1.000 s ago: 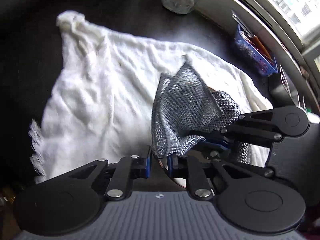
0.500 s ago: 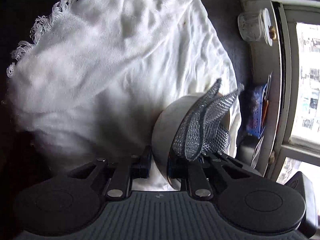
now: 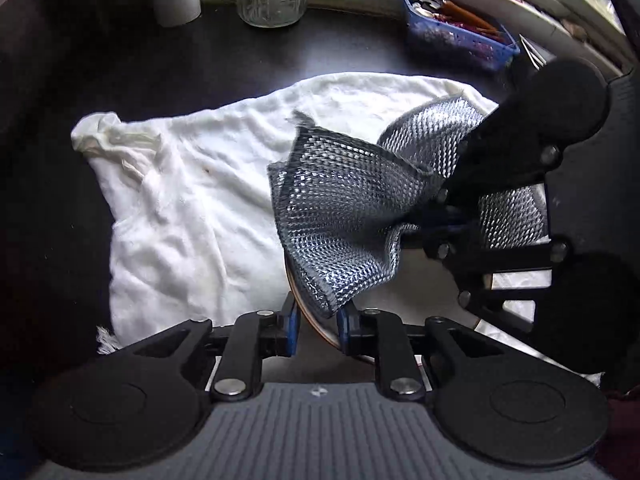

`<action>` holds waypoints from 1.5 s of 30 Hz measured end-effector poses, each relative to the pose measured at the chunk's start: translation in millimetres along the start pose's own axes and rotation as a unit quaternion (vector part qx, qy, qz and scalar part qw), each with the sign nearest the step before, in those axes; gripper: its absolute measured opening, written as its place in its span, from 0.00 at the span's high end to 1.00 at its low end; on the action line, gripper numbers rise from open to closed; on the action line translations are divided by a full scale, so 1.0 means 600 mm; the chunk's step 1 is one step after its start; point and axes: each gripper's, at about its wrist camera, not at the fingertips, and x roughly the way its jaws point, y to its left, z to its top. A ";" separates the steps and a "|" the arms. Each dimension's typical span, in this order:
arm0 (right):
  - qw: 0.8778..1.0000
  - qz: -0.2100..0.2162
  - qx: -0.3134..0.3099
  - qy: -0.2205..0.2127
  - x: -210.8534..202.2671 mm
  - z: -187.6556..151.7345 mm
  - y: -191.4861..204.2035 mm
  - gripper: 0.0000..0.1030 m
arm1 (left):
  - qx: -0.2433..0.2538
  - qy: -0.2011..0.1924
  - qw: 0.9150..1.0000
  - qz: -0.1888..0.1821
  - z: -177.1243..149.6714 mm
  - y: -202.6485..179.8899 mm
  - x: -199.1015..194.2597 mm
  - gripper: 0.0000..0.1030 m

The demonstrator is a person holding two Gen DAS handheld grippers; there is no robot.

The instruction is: Clean bowl

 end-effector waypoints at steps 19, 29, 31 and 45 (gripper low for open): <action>0.985 0.079 0.154 -0.019 0.000 -0.030 -0.017 0.97 | -0.272 0.019 0.958 -0.089 -0.052 0.040 0.016 0.83; 1.000 -0.007 0.021 -0.021 -0.003 -0.021 -0.022 0.98 | 0.023 -0.003 1.000 0.007 0.011 -0.016 -0.002 0.88; 1.000 0.000 0.007 -0.020 0.001 -0.021 -0.017 0.98 | 0.009 -0.002 1.000 0.003 0.004 -0.011 0.001 0.89; 0.972 0.086 0.217 -0.038 0.001 -0.033 -0.040 0.90 | -0.499 0.027 0.849 -0.171 -0.111 0.109 0.036 0.83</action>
